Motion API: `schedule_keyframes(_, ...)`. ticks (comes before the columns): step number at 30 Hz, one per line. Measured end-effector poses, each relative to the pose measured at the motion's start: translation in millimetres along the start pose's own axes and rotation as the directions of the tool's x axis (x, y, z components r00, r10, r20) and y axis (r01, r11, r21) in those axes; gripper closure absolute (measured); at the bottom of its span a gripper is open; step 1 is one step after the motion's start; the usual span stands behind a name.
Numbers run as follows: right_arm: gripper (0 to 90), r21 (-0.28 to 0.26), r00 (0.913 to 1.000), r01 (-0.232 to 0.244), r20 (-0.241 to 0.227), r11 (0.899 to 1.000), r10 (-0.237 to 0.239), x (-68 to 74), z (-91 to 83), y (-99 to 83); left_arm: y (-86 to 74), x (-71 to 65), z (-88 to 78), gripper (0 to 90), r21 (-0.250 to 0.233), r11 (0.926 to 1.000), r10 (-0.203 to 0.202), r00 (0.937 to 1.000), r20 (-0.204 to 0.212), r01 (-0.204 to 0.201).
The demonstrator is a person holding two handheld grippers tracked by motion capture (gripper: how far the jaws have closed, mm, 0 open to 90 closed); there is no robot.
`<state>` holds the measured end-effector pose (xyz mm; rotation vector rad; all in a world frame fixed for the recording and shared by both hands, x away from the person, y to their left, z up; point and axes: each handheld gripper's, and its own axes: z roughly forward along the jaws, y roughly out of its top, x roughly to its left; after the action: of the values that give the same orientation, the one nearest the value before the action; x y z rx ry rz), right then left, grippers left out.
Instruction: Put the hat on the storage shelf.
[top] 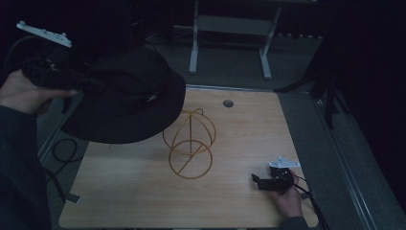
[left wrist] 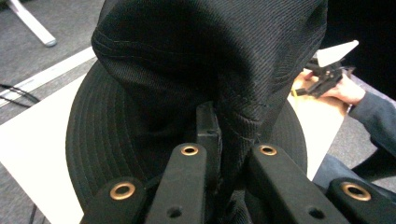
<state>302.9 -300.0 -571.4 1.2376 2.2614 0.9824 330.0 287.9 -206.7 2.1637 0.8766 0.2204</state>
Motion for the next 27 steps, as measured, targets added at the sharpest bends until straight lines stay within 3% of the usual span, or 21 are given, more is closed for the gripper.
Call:
schedule_keyframes(11, 11.4, 0.000, 1.0000, 0.000, 0.000, 1.000, 0.000, 0.0, 0.0, 0.0, 8.2, -10.6, 4.5, 88.1, -0.005, 0.9997, 0.025, 0.9989, 0.039, -0.024)
schedule_keyframes(27, 11.4, 0.000, 1.0000, 0.000, 0.000, 1.000, 0.000, -0.1, 0.0, 0.0, 22.3, -23.5, 24.7, 88.1, -0.011, 0.9982, 0.060, 0.9904, 0.124, -0.059)
